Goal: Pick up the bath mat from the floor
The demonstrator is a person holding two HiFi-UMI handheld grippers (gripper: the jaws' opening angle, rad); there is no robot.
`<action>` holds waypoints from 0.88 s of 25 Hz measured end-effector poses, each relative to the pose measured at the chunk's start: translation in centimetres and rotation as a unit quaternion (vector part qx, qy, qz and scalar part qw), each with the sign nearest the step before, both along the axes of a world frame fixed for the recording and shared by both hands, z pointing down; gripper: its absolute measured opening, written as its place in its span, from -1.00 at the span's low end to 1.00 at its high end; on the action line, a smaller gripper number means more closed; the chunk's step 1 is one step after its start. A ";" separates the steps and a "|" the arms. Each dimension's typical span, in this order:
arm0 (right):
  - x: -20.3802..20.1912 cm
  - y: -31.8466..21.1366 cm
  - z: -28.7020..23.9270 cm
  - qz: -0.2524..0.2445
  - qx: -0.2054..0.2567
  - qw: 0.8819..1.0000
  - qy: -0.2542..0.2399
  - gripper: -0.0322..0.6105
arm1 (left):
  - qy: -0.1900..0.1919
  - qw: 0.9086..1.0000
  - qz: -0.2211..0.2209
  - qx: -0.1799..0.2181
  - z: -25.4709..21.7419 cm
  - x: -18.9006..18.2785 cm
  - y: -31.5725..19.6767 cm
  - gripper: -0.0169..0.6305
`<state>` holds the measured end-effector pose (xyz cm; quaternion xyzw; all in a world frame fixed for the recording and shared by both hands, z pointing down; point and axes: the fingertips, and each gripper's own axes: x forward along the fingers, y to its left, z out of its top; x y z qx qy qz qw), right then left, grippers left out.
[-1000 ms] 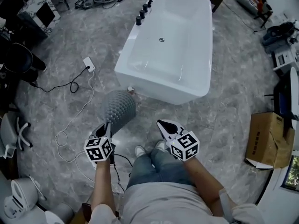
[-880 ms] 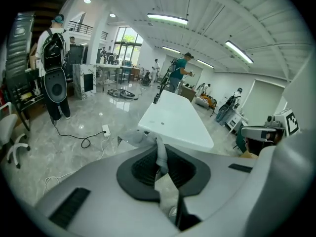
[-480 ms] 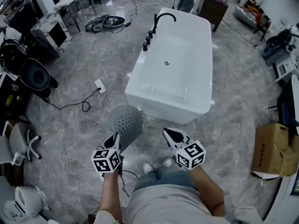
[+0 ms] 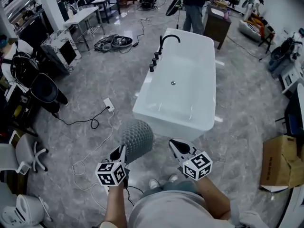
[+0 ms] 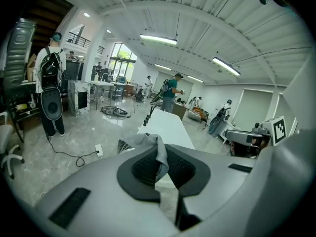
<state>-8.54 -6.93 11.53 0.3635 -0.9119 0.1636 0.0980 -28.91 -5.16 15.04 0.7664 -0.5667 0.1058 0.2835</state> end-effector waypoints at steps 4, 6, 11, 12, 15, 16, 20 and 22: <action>0.7 -0.1 -2.1 0.002 0.012 1.000 -0.005 -0.82 | 0.000 1.000 0.001 0.008 -1.9 0.8 0.5 -0.84; 1.1 0.0 -3.0 0.001 0.019 1.000 -0.010 -0.82 | 0.003 1.000 0.000 0.010 -2.6 1.2 0.9 -0.84; 1.9 0.5 -4.7 0.000 0.031 0.999 -0.014 -0.82 | -0.005 1.000 0.003 0.028 -5.0 2.2 1.6 -0.84; 2.0 0.5 -4.9 0.000 0.032 0.999 -0.015 -0.82 | -0.007 1.000 0.003 0.030 -5.4 2.4 1.6 -0.84; 2.7 0.2 -5.5 0.000 0.037 0.999 -0.016 -0.82 | -0.006 0.999 0.001 0.036 -5.7 2.9 1.5 -0.84; 2.9 0.2 -5.6 0.000 0.038 0.999 -0.016 -0.82 | -0.005 0.999 0.001 0.037 -5.8 3.1 1.4 -0.84; 3.9 0.7 -6.0 0.001 0.040 0.999 -0.017 -0.82 | -0.005 0.999 0.002 0.041 -6.1 3.8 1.7 -0.84; 4.5 0.9 -6.1 0.003 0.041 0.999 -0.019 -0.82 | -0.004 0.999 0.002 0.042 -6.2 4.3 1.8 -0.84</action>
